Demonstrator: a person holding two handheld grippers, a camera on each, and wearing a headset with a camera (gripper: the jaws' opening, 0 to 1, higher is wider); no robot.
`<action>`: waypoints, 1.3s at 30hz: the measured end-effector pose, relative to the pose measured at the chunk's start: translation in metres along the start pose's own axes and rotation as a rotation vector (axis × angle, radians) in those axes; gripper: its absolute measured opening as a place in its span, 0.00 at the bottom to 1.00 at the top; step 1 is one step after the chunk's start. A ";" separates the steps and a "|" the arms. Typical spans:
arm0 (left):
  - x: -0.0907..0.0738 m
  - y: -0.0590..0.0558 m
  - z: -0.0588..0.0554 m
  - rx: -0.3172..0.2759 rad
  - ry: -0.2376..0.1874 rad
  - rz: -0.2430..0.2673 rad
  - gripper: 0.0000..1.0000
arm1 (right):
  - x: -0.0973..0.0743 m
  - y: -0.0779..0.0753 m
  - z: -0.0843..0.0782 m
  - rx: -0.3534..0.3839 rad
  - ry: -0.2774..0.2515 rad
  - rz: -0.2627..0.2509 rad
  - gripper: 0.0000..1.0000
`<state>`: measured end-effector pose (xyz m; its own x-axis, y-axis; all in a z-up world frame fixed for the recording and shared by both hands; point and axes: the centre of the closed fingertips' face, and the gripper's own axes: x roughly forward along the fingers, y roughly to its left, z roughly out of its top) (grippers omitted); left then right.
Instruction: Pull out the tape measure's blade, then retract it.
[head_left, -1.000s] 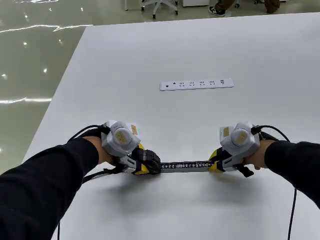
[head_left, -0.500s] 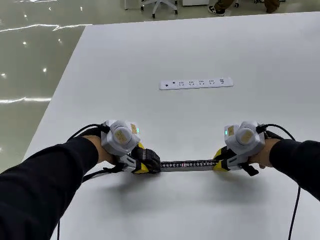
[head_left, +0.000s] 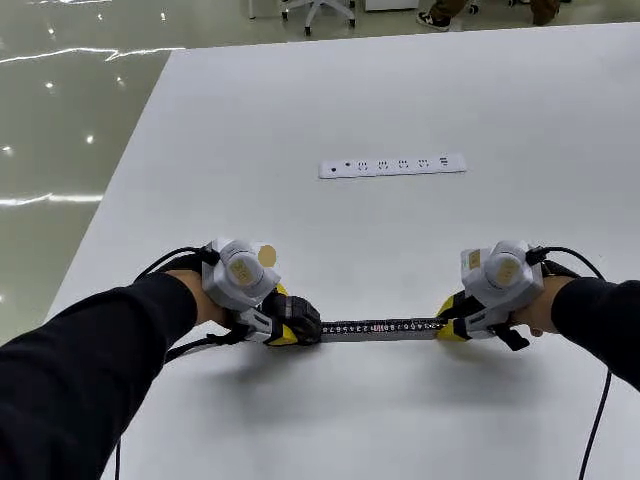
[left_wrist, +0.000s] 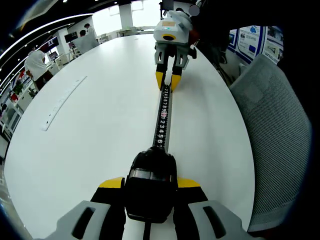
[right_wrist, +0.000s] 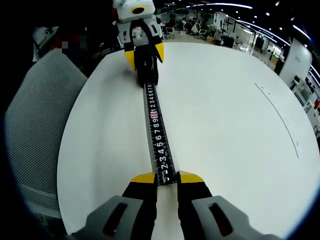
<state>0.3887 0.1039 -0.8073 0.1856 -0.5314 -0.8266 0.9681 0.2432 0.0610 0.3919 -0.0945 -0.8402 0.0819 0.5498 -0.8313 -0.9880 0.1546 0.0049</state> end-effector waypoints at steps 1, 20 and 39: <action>0.000 0.000 0.000 0.001 0.001 0.000 0.33 | -0.001 0.000 -0.001 0.000 0.001 0.000 0.10; 0.000 0.000 -0.001 0.002 0.003 0.003 0.33 | -0.009 0.000 -0.012 0.009 0.009 -0.006 0.10; 0.000 0.000 -0.001 0.002 0.003 0.009 0.33 | -0.021 0.001 -0.024 0.019 0.019 -0.012 0.10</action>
<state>0.3891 0.1044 -0.8079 0.1940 -0.5268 -0.8276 0.9666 0.2467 0.0695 0.3857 -0.1254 -0.8357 0.0914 0.5318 -0.8419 -0.9842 0.1772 0.0051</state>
